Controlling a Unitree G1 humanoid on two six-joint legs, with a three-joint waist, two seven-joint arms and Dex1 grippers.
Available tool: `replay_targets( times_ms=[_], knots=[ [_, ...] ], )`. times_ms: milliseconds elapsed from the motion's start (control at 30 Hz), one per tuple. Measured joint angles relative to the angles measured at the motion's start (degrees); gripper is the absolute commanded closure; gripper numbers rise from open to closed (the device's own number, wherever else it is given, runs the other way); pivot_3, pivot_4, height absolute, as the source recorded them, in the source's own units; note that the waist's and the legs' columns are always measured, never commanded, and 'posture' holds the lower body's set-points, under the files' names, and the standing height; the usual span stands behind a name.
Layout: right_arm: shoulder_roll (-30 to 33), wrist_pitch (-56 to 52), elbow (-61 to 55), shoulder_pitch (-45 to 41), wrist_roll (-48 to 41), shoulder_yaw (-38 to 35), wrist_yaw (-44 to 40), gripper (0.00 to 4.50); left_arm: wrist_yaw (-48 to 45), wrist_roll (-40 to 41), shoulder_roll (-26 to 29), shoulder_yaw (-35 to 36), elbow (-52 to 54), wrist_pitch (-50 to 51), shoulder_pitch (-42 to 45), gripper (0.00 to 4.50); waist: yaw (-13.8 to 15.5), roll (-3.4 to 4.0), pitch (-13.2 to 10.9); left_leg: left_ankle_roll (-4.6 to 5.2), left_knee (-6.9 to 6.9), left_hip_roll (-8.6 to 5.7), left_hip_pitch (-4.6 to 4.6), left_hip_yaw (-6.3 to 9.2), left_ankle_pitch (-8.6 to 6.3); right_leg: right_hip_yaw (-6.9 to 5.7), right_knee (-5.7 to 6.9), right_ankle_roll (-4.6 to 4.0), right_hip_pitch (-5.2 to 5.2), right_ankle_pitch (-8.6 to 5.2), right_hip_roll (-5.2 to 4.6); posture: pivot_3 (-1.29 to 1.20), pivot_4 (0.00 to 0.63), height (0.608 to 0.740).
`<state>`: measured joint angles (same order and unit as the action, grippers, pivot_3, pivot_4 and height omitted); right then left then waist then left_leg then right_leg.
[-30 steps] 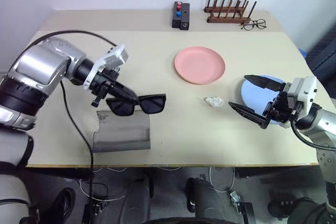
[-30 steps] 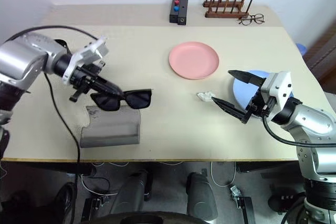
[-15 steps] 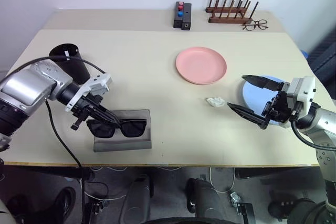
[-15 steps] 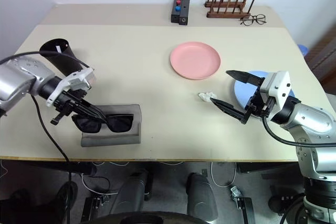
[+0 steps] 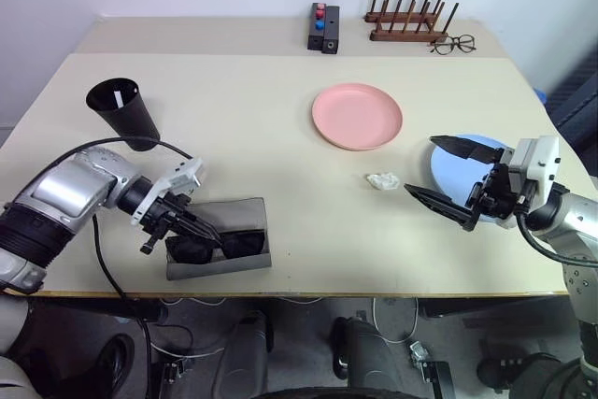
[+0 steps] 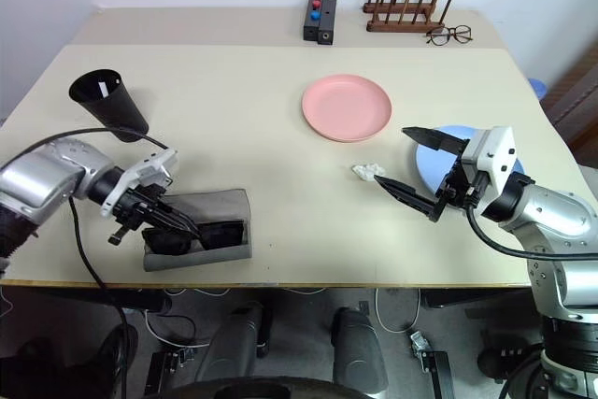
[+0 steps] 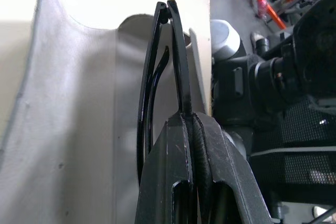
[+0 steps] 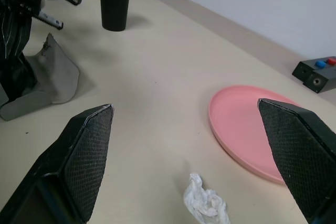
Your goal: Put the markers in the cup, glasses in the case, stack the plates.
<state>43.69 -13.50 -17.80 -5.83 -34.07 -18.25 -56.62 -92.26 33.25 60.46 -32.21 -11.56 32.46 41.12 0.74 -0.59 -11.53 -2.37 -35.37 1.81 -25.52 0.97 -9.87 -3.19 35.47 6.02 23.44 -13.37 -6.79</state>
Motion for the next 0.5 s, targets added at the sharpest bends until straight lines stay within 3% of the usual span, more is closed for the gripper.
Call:
replay_targets(
  times_ms=[500],
  knots=[
    [0.09, -0.42, -0.05, -0.11, 0.02, -0.04, 0.11, 0.0, -0.03, -0.18, -2.42, 5.7, -1.51, 4.26, -5.68, 4.47, -0.08, 0.02, 0.01, 0.0, 0.03, 0.01, 0.03, 0.0, 0.0, 0.0, -0.01, -0.01, 0.0, 0.0, 0.0, 0.0, 0.15, 0.74]
  ],
)
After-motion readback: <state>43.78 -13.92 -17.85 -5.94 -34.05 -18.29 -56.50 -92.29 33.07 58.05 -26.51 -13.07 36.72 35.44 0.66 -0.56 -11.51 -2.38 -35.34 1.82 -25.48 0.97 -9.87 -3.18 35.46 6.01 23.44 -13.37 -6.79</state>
